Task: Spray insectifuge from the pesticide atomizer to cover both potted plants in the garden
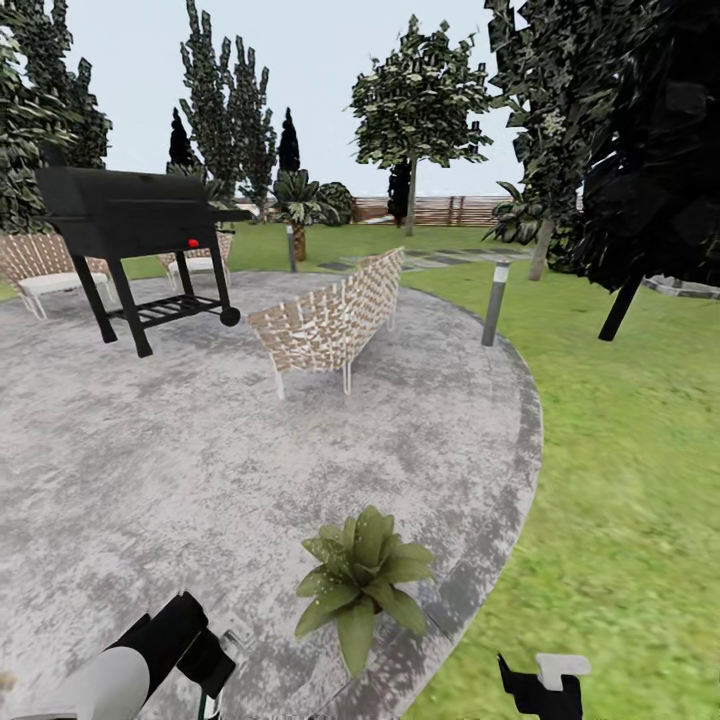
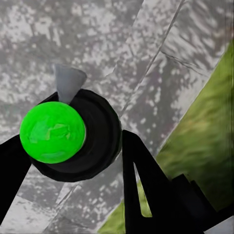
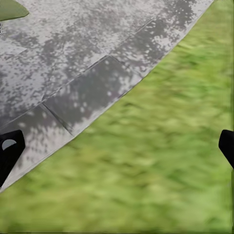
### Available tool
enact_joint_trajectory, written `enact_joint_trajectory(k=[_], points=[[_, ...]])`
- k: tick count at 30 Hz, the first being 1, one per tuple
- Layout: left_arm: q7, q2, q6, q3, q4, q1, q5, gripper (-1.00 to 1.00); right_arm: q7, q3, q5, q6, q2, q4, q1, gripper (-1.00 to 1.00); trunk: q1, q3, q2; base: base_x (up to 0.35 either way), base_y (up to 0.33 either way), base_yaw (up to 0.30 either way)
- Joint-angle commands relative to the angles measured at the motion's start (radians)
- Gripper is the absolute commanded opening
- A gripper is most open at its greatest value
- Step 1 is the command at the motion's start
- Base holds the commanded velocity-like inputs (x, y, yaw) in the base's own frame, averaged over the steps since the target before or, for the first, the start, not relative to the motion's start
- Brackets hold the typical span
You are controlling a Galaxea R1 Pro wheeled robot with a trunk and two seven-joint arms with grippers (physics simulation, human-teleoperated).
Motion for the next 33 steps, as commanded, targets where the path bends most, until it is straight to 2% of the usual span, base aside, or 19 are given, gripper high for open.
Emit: enact_joint_trajectory(k=[1,10,12,16,17,19,20,22,24,25,26,29,33], points=[[-0.006,0.0,0.006,0.003,-0.009,0.0,-0.004,-1.0,0.004,0.006,-0.011,-0.002,0.0,0.0,0.0,1.0,0.0,-0.001,0.0,-0.113,-0.234,0.221],[-0.006,-0.004,0.006,0.003,-0.036,0.0,-0.001,-1.0,0.004,0.006,-0.009,-0.002,0.0,0.0,0.0,1.0,0.0,-0.001,0.0,-0.173,-0.188,0.269],[-0.007,-0.004,0.006,0.002,-0.036,0.0,0.015,-1.0,0.004,0.006,-0.009,-0.002,0.0,0.0,0.0,1.0,0.0,-0.001,0.0,-0.025,-0.017,0.136],[-0.008,-0.006,0.005,-0.002,-0.038,0.0,0.025,-1.0,0.004,0.006,-0.009,-0.002,0.0,0.0,0.0,1.0,0.0,-0.001,0.0,-0.005,-0.003,0.025],[-0.011,-0.015,0.006,-0.005,-0.04,0.0,0.026,-1.0,0.004,0.006,-0.009,-0.002,0.0,0.0,0.0,1.0,0.0,-0.001,0.0,-0.001,0.0,0.003],[-0.017,-0.051,0.016,-0.012,-0.078,-0.007,0.019,-1.0,0.004,0.007,-0.009,-0.002,0.0,0.0,0.0,1.0,0.0,-0.001,0.0,0.0,0.0,0.001],[-0.018,-0.061,0.023,-0.014,-0.087,-0.01,0.014,-1.0,0.004,0.007,-0.009,-0.002,0.0,0.0,0.0,1.0,0.0,-0.001,0.0,0.0,0.0,0.0],[-0.019,-0.072,0.059,-0.029,-0.094,-0.013,-0.001,-1.0,0.004,0.007,-0.009,-0.002,0.001,0.0,0.0,1.0,0.0,-0.001,0.0,0.0,0.0,0.0],[-0.02,-0.08,0.109,-0.074,-0.104,-0.016,-0.017,-1.0,0.004,0.006,-0.009,-0.001,0.0,0.0,0.0,1.0,0.0,-0.001,0.0,0.0,0.0,0.0],[-0.025,-0.085,0.117,-0.083,-0.114,-0.016,-0.019,-1.0,0.004,0.006,-0.009,-0.001,0.0,0.0,0.0,1.0,0.0,-0.001,0.0,0.0,0.0,0.0],[-0.041,-0.087,0.12,-0.088,-0.121,-0.017,-0.02,-1.0,0.004,0.006,-0.009,-0.001,0.0,0.0,0.0,1.0,0.0,-0.001,0.0,0.0,0.0,0.0],[-0.147,-0.081,0.122,-0.094,-0.157,-0.016,-0.026,-1.0,0.004,0.006,-0.009,-0.001,0.0,0.0,0.0,1.0,0.0,-0.001,0.0,0.0,0.0,0.0],[-0.162,-0.075,0.125,-0.095,-0.176,-0.01,-0.028,-1.0,0.005,0.006,-0.009,-0.001,0.0,0.0,0.0,1.0,0.0,-0.001,0.0,0.0,0.0,0.0]])
